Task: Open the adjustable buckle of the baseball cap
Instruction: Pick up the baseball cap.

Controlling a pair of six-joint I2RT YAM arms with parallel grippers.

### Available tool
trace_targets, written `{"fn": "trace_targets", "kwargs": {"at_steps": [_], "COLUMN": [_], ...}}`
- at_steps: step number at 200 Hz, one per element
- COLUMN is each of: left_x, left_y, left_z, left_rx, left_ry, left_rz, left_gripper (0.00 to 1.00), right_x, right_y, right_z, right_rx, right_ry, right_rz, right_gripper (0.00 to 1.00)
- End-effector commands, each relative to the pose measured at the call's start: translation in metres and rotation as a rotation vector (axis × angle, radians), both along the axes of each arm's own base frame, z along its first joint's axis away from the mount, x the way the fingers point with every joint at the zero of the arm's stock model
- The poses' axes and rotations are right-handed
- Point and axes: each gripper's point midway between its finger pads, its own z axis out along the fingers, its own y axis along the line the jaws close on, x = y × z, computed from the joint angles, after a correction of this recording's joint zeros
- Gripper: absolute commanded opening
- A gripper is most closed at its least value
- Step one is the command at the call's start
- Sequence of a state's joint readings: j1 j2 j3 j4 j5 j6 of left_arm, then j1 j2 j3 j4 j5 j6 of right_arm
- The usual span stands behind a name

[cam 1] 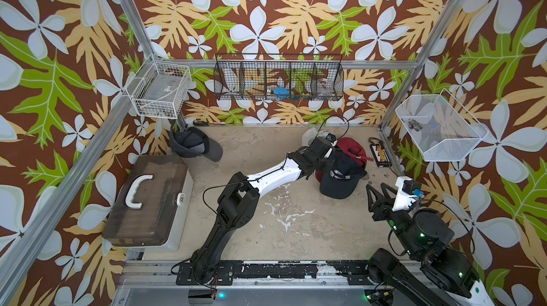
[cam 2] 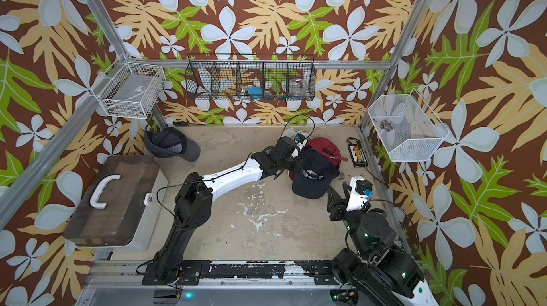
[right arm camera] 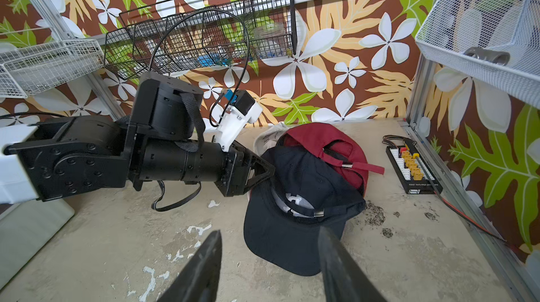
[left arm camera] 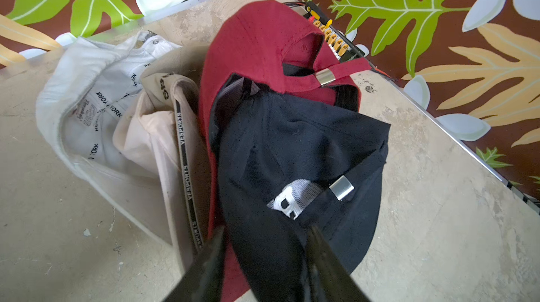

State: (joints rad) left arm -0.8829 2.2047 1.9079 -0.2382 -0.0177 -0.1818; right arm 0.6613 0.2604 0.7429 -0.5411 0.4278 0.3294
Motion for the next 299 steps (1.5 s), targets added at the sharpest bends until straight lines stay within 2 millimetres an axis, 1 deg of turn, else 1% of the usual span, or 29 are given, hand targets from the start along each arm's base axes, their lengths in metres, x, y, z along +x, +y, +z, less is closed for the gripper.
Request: {"fn": "trace_targets", "kwargs": {"at_steps": [1, 27, 53, 75, 155, 193, 227, 248, 299], "left_x": [0.002, 0.002, 0.000, -0.003, -0.015, -0.023, -0.033, -0.039, -0.057], "left_y": [0.000, 0.001, 0.001, 0.006, 0.032, 0.050, 0.069, 0.083, 0.120], "left_z": [0.002, 0.003, 0.012, 0.025, 0.092, 0.112, 0.132, 0.140, 0.163], "left_rx": [-0.001, 0.000, -0.010, -0.020, -0.076, -0.077, -0.088, -0.078, -0.077], "left_ry": [-0.008, -0.009, -0.015, -0.026, -0.105, -0.130, -0.154, -0.165, -0.206], "left_rz": [0.016, 0.018, 0.017, 0.021, 0.051, 0.074, 0.098, 0.119, 0.164], "left_gripper": [0.25, 0.11, 0.00, 0.00, 0.00, 0.00, 0.00, 0.00, 0.00], "right_x": [0.000, 0.000, 0.000, 0.001, 0.003, 0.003, 0.005, 0.006, 0.013], "right_y": [-0.003, -0.003, -0.003, -0.003, -0.003, -0.002, 0.000, 0.003, 0.019], "right_z": [0.005, 0.005, 0.003, 0.001, -0.002, -0.003, -0.006, -0.007, -0.016], "right_rx": [0.022, 0.024, 0.024, 0.022, 0.015, 0.014, 0.006, 0.001, -0.025], "right_ry": [-0.023, -0.026, -0.023, -0.021, -0.013, -0.013, -0.006, 0.000, 0.042], "right_rz": [-0.017, -0.017, -0.016, -0.019, -0.025, -0.027, -0.019, -0.009, 0.046], "right_gripper": [0.56, 0.56, 0.56, 0.56, 0.56, 0.56, 0.56, 0.57, 0.59]}}
